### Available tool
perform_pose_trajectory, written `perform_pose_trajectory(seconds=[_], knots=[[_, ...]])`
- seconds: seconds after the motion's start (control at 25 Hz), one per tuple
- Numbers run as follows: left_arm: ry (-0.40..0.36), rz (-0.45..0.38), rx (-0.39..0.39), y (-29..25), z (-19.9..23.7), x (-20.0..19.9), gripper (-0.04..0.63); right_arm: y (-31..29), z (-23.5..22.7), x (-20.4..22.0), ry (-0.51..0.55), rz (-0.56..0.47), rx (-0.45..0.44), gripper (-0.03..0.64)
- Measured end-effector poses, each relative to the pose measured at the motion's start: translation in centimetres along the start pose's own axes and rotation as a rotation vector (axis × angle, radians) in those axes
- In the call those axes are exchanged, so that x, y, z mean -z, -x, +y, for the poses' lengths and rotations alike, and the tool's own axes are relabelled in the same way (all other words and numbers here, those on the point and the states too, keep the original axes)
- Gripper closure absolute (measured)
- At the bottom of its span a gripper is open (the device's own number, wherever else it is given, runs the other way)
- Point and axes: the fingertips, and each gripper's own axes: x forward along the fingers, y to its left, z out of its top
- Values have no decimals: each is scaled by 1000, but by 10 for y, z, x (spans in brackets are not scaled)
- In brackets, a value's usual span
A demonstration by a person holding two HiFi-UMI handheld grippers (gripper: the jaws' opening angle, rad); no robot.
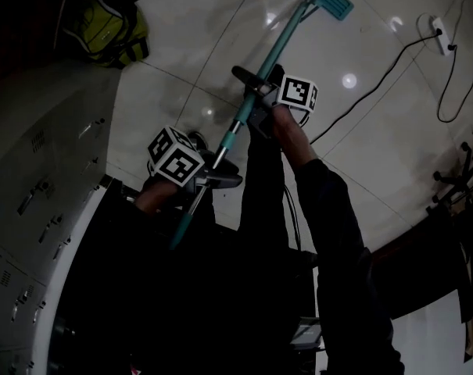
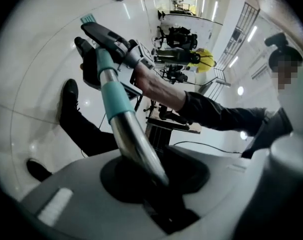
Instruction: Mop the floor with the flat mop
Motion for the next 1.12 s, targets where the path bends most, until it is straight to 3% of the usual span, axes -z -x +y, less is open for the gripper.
perform_pose_trajectory(seconds=[0.24,0.52,0.68,0.84,1.04,1.12], knots=[[9,-20,-13,-7,-13,-123,486,16,19,-126,47,-2,4,469],[9,-50,7,-13,-33,-210,488,27,43,-212,71,-8,-25,469],[4,-55,8,-13,-34,-212,491,27,42,-215,109,10,11,466],[-5,-58,7,-18,-42,-202,487,31,47,-205,125,12,-9,467],[-25,-29,0,-16,-49,-115,483,37,51,-126,157,3,9,469],[-33,-4,-30,-14,-44,-64,482,35,50,-75,101,-1,10,475]])
